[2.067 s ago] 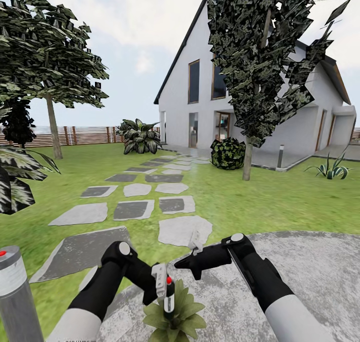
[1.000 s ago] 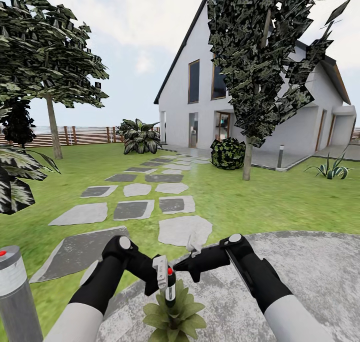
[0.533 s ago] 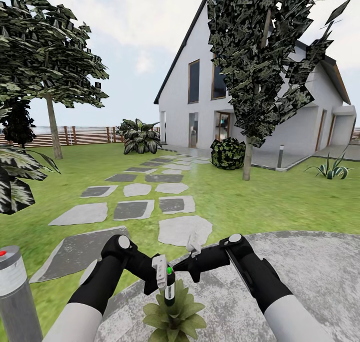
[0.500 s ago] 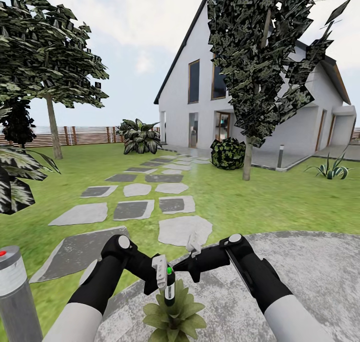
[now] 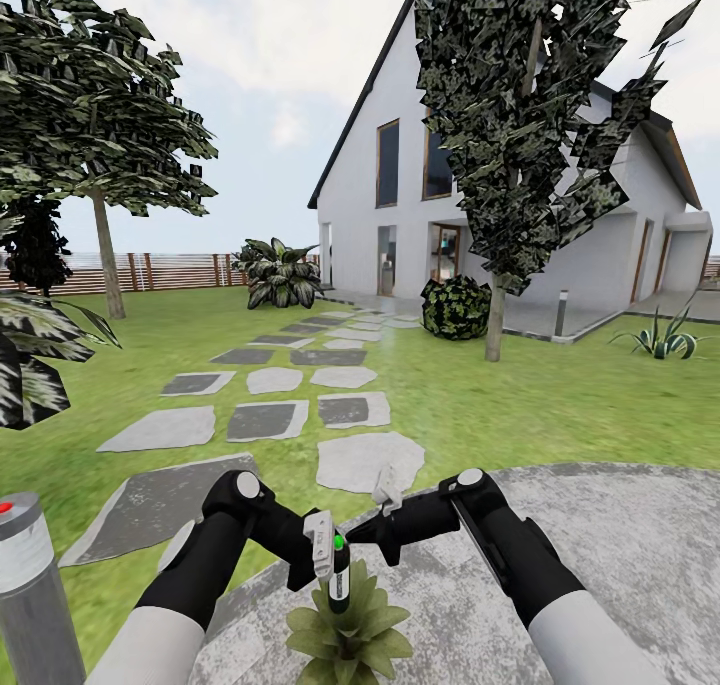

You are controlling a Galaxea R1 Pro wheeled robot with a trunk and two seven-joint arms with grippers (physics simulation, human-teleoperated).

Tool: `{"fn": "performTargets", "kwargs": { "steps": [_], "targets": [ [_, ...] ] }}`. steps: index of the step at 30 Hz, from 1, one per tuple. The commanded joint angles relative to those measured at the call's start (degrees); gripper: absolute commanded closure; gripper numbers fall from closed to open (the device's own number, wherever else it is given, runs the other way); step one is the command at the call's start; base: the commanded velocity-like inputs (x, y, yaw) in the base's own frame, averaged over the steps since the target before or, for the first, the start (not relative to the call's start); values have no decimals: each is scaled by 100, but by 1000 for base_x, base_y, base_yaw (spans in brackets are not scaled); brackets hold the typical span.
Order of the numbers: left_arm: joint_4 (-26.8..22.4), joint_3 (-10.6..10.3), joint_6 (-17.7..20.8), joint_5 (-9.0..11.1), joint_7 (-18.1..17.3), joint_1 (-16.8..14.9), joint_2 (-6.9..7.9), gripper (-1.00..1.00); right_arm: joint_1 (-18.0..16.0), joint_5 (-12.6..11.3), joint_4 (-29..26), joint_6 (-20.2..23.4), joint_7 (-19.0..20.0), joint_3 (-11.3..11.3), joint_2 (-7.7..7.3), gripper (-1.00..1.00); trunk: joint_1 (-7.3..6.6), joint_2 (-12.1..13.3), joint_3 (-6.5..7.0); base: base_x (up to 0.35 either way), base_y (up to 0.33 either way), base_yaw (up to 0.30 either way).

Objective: Pick up the pesticide atomizer in the garden and spray insectifuge to fully cover both potted plants in the garden.

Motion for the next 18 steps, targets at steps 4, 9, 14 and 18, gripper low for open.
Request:
{"fn": "performTargets", "kwargs": {
  "steps": [4, 9, 14, 18],
  "targets": [
    [-4, 0, 60, -29, -27, -2, -1, 100, -4, 23, -8, 53, 27, -2, 1, 100, 0, -4, -7, 0, 0, 0],
    [18, 0, 54, -29, -16, 0, 99, 100, -4, 23, -8, 53, 26, -2, 1, 100, 0, -4, -7, 0, 0, 0],
    [398, 36, 51, -514, 34, 0, 541, 100, -4, 23, -8, 53, 27, -2, 1, 100, 0, -4, -7, 0, 0, 0],
    [478, 157, 39, -689, 86, 0, 1045, 100, -4, 23, -2, 53, 22, 2, -6, 100, 0, -4, -7, 0, 0, 0]
  ]
}}
